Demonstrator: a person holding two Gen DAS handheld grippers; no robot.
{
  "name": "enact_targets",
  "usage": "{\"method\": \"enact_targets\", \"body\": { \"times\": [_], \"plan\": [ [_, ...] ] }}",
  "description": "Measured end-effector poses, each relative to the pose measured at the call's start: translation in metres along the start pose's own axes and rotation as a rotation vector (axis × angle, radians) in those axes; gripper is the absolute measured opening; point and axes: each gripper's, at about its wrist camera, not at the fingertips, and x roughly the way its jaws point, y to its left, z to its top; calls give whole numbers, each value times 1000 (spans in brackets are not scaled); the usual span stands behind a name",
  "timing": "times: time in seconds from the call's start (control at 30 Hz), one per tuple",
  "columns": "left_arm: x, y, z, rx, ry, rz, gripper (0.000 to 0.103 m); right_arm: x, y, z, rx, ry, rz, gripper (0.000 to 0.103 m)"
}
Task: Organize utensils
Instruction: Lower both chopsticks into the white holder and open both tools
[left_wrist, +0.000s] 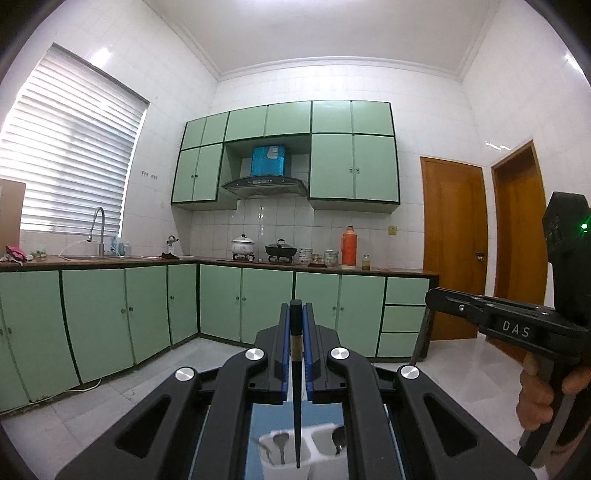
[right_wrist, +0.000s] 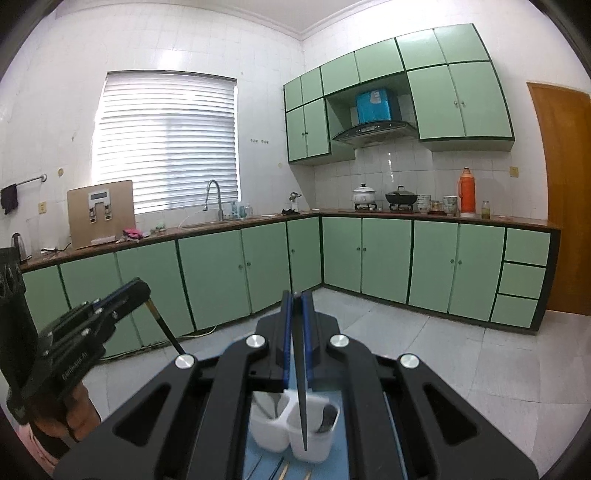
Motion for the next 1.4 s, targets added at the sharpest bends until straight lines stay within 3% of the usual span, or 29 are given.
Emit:
{"method": "enact_targets", "body": {
  "times": [0.2,0.5,0.83,1.17,1.23,1.3,1.37,1.4],
  "plan": [
    [57,3,-19,-4,39,33,6,53,-16,-12,50,28,-27,5],
    [106,12,-63,-21,142,54,6,98,-29,-56,117,99,-14,5],
    [122,23,-91,-30,219,64,6,126,-20,-92,122,196,-25,5],
    [121,30,-104,-43,260,81,7,117,-27,-103,147,193,-86,8],
    [117,32,-105,-43,257,84,14,114,-33,-106,164,194,-101,9],
    [112,34,-105,-49,248,94,31,112,-39,-110,178,199,-114,13],
    [106,38,-104,-55,239,99,38,107,-44,-113,188,197,-125,27],
    [104,39,-103,-60,237,100,48,103,-45,-114,192,191,-128,31]
  ]
}}
